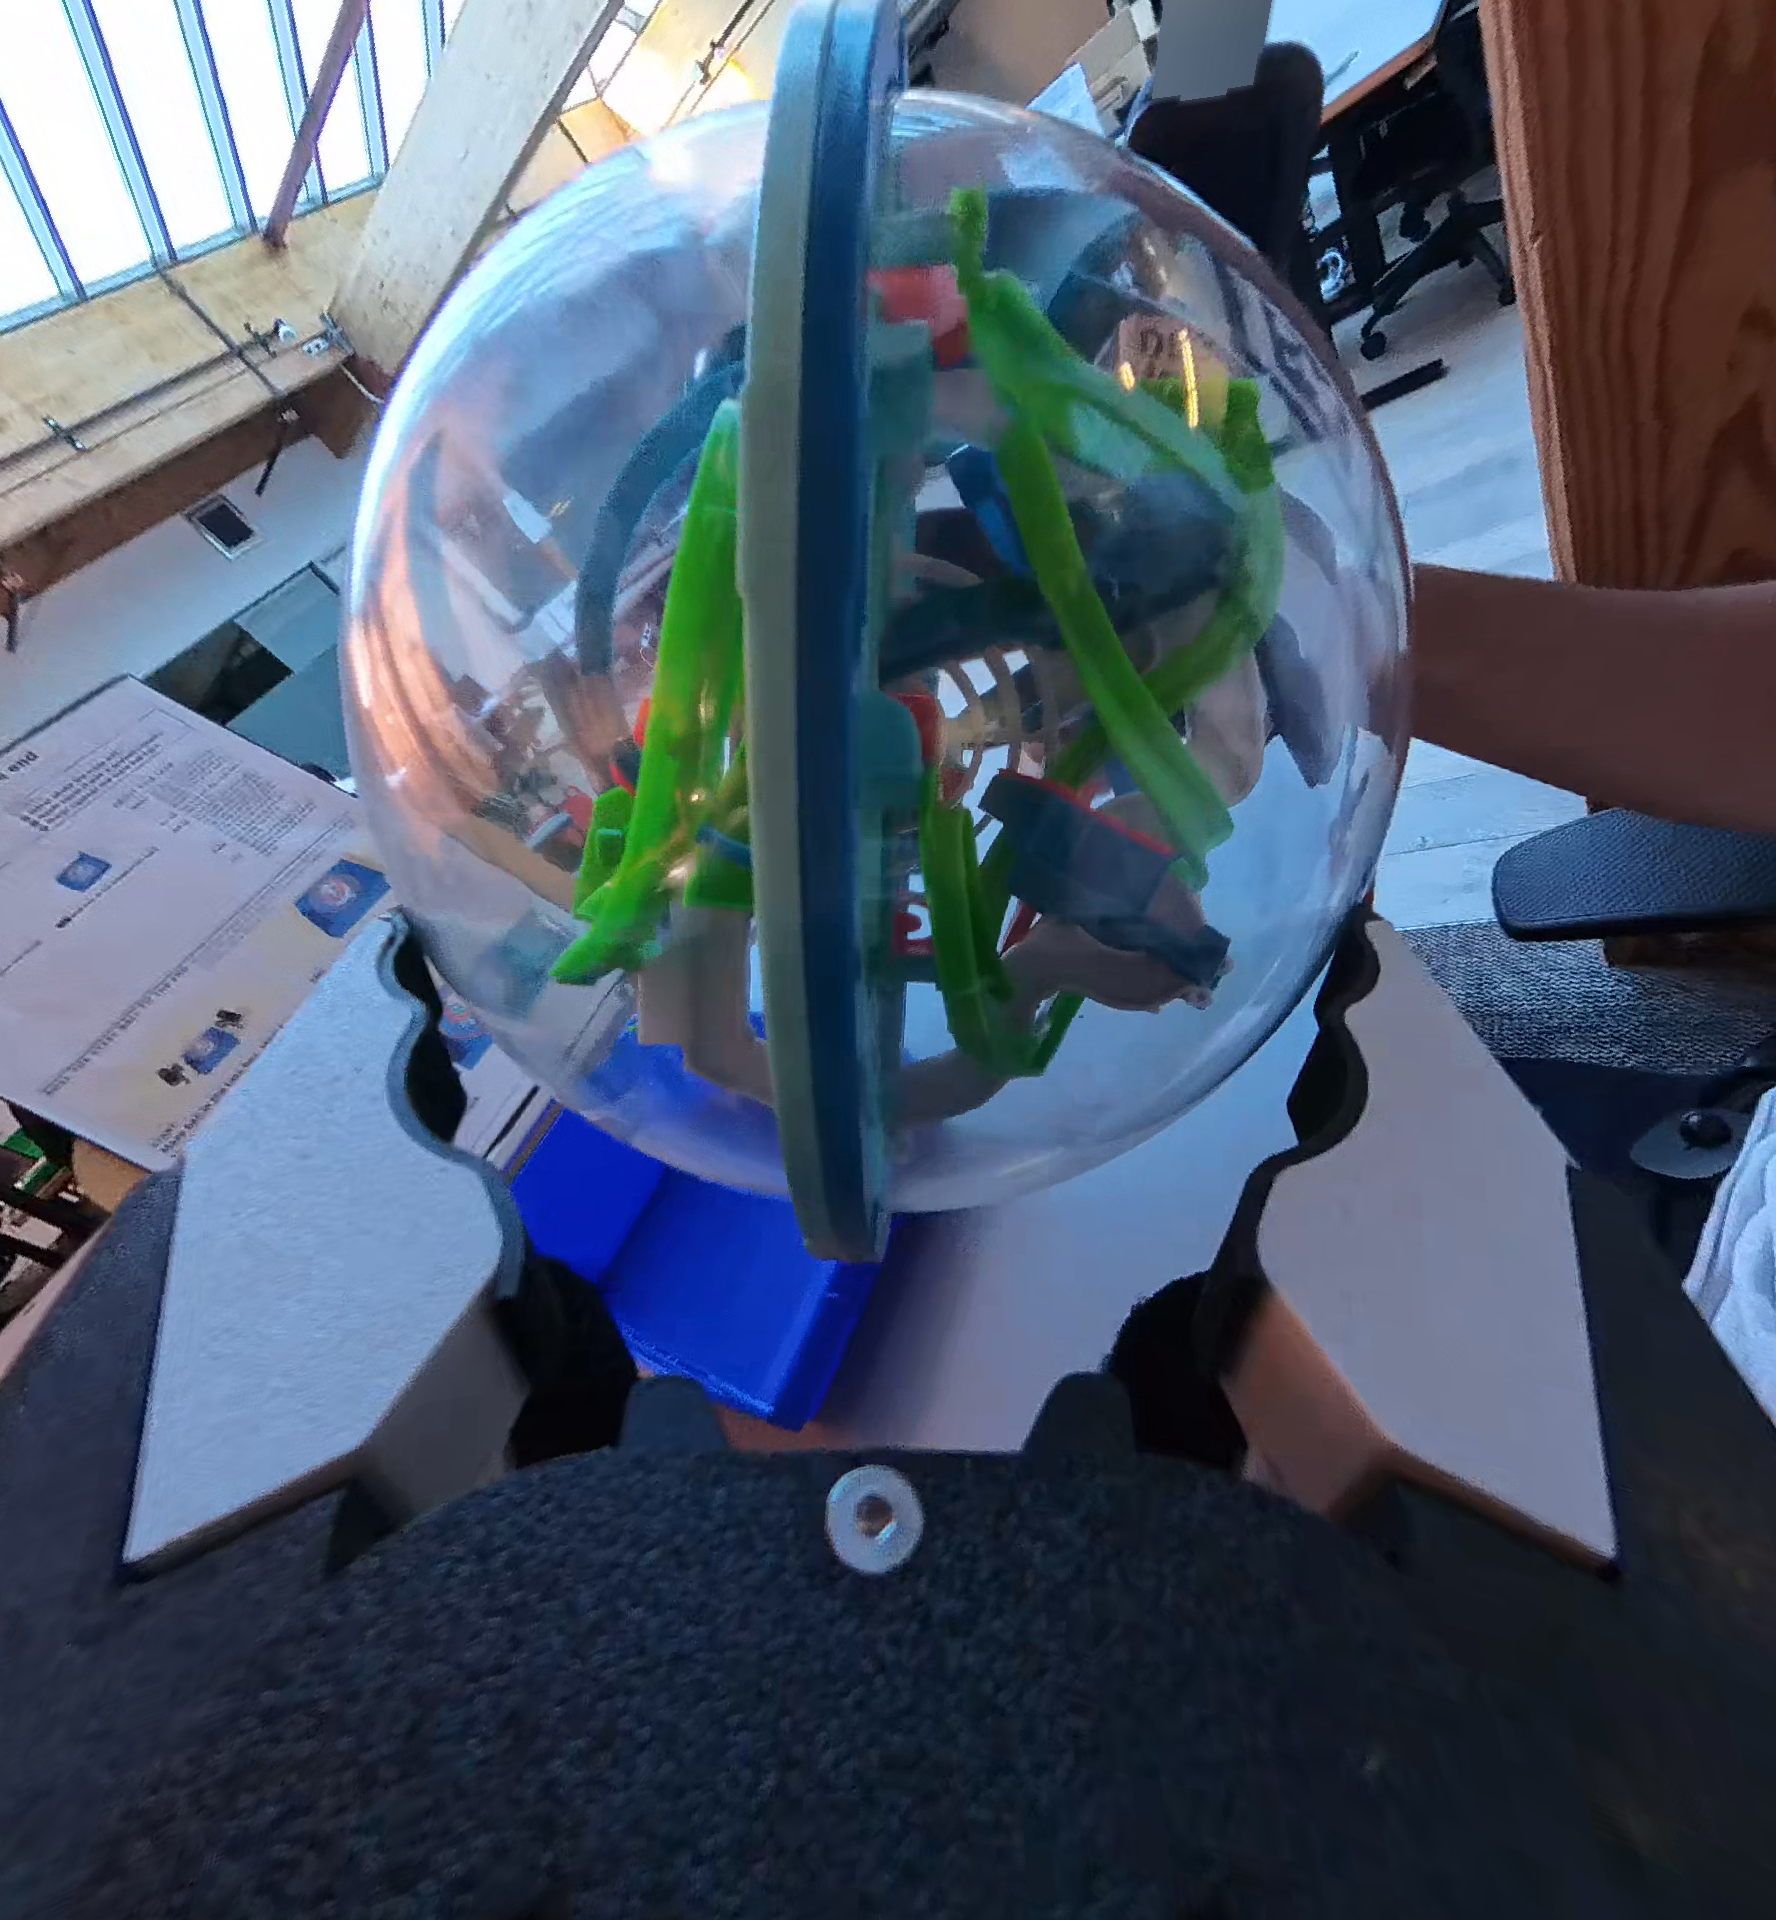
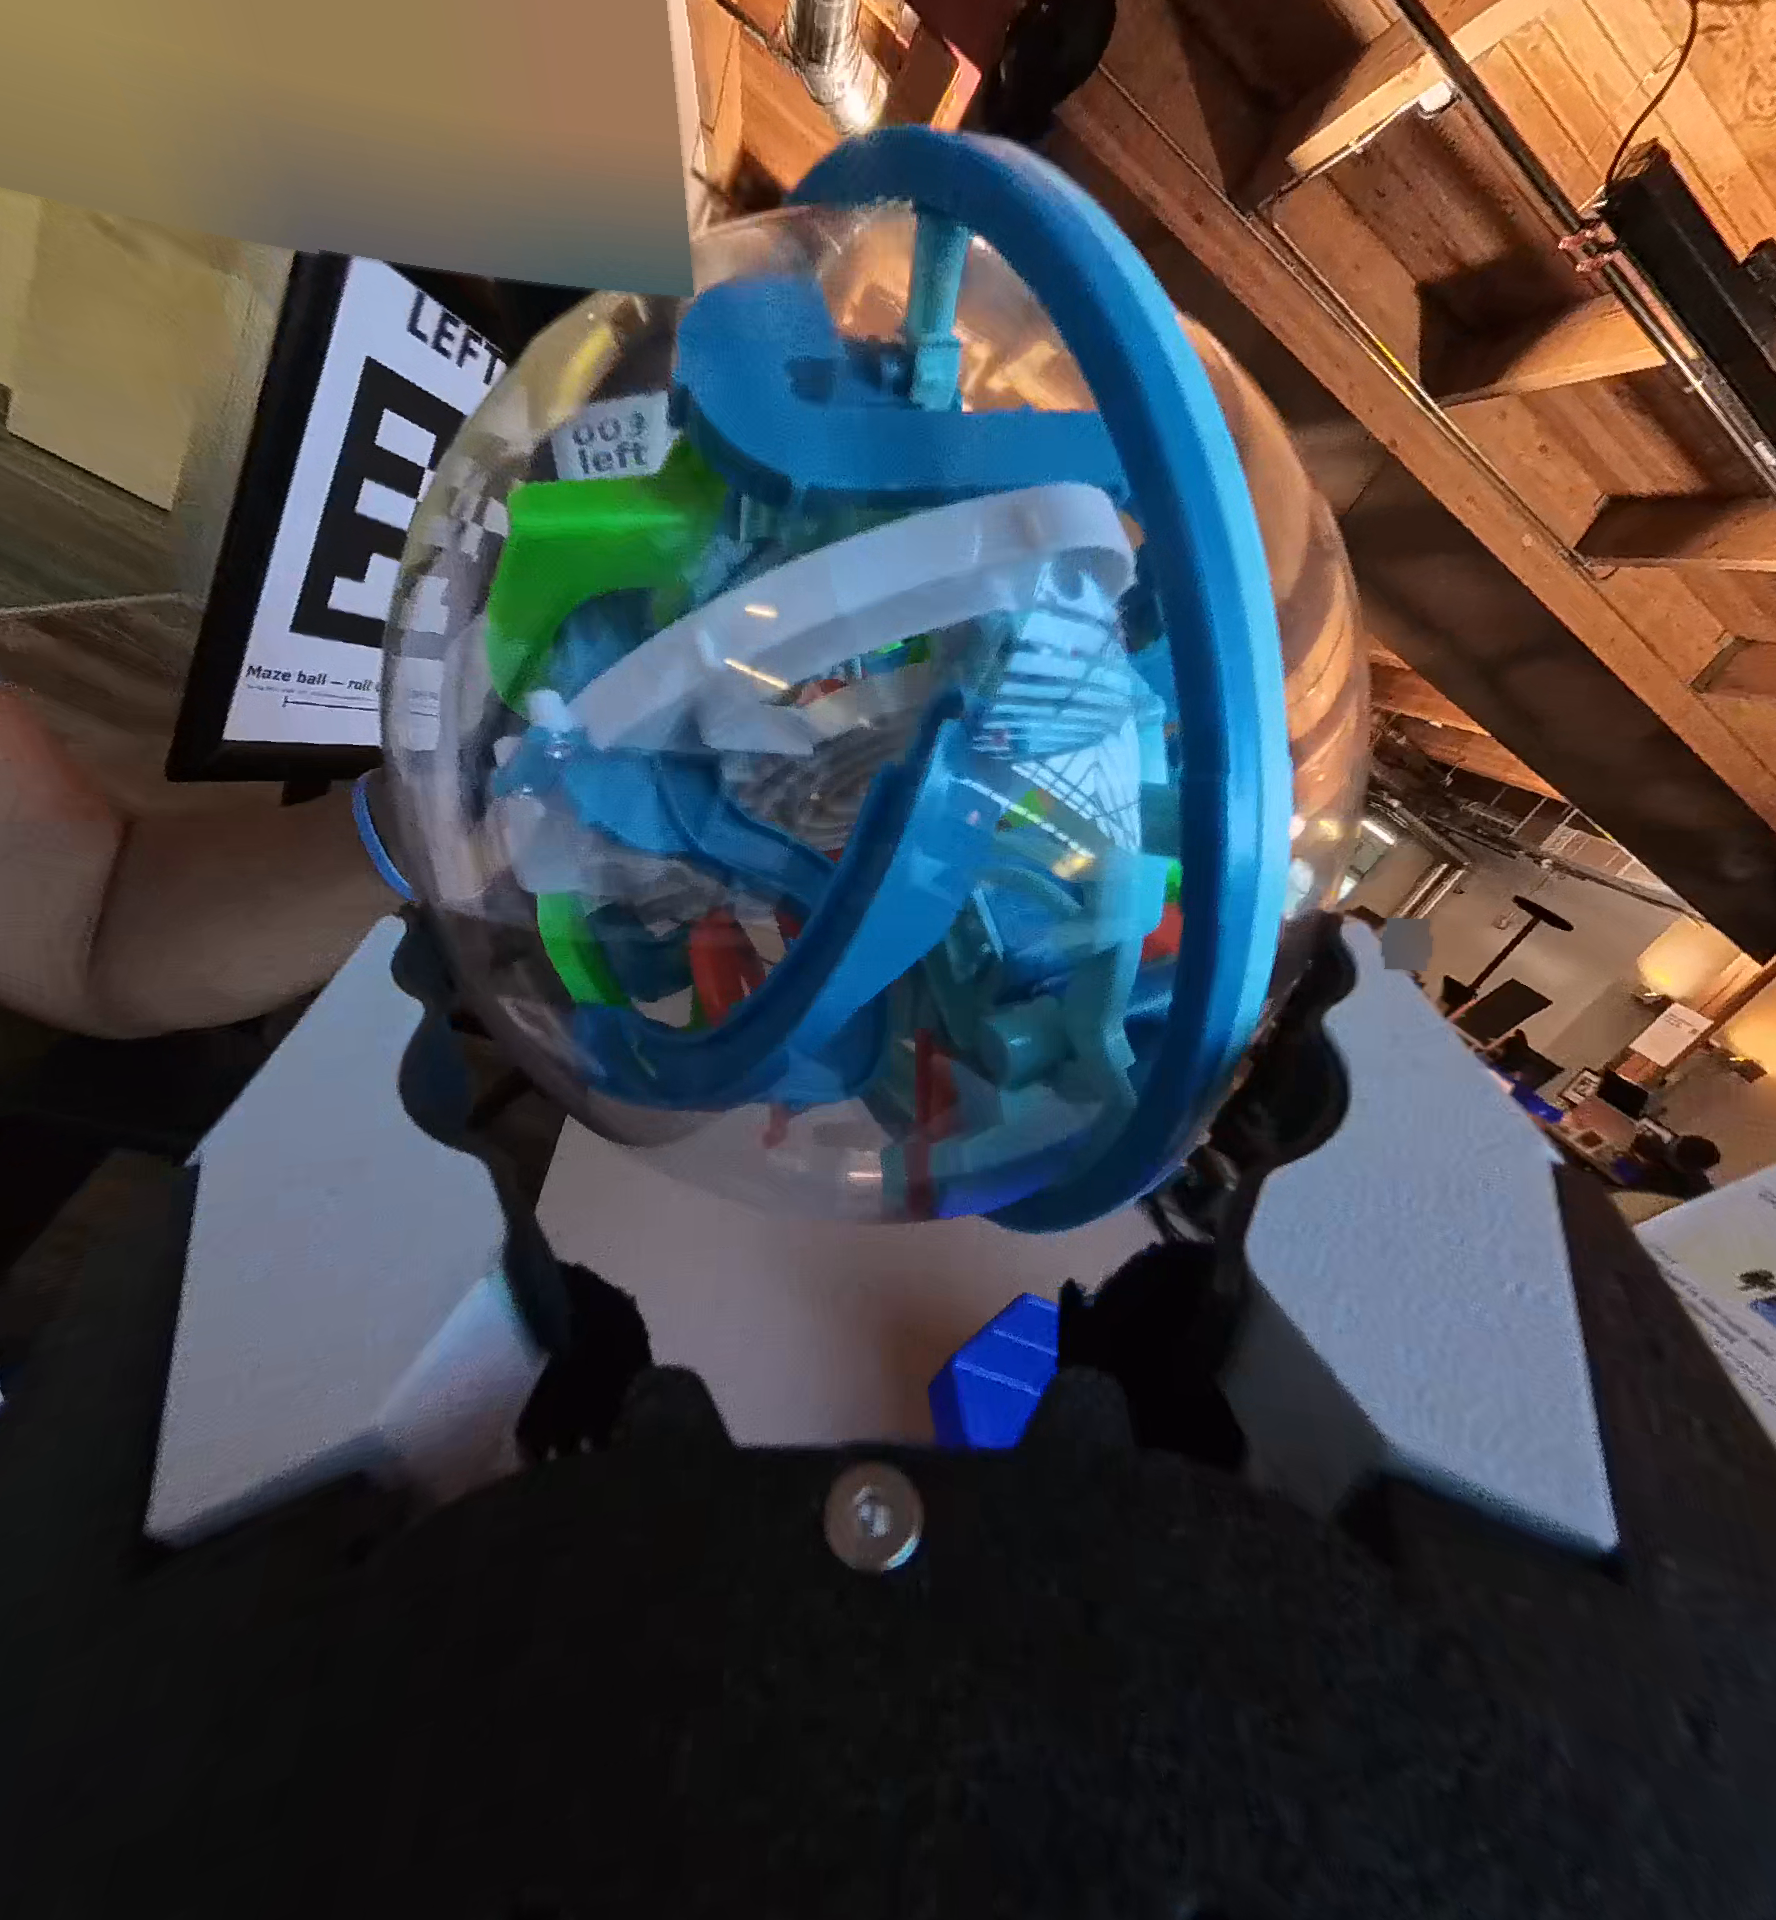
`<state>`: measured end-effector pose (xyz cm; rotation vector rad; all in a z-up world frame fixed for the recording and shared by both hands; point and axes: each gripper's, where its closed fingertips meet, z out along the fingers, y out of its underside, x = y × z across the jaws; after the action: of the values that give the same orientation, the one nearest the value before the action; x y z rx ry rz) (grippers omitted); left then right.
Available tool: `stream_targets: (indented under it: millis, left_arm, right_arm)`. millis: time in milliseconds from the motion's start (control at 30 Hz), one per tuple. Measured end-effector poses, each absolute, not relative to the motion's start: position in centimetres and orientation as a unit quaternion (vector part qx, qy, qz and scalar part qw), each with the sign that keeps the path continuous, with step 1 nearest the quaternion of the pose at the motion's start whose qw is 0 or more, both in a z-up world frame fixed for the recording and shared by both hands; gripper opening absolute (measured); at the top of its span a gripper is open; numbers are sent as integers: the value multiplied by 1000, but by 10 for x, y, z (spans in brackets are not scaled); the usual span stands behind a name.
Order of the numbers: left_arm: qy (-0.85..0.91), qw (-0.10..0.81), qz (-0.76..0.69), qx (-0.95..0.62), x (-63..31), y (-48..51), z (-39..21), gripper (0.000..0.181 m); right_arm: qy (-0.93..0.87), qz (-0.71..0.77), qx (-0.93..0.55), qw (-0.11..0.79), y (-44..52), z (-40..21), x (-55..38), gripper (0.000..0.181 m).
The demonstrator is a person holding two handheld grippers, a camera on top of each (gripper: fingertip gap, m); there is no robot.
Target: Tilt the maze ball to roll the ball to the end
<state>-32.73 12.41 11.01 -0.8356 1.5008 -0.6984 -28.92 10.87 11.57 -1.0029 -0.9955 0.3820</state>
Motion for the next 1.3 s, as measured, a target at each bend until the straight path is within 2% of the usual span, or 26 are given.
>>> stream_targets:
  millis: [400,933,1300]
  left_arm:
    - [641,589,-314,-379,-335,126,117,159]
    - [616,541,-337,-463,-338,157,112,159]
    - [613,459,-374,-523,-317,172,137,159]
  right_arm:
    - [-422,242,-465,740,118,110,-297,155]
    - [-347,404,-506,678,159,75,-309,154]
    - [-238,475,-516,672,167,98,-294,154]
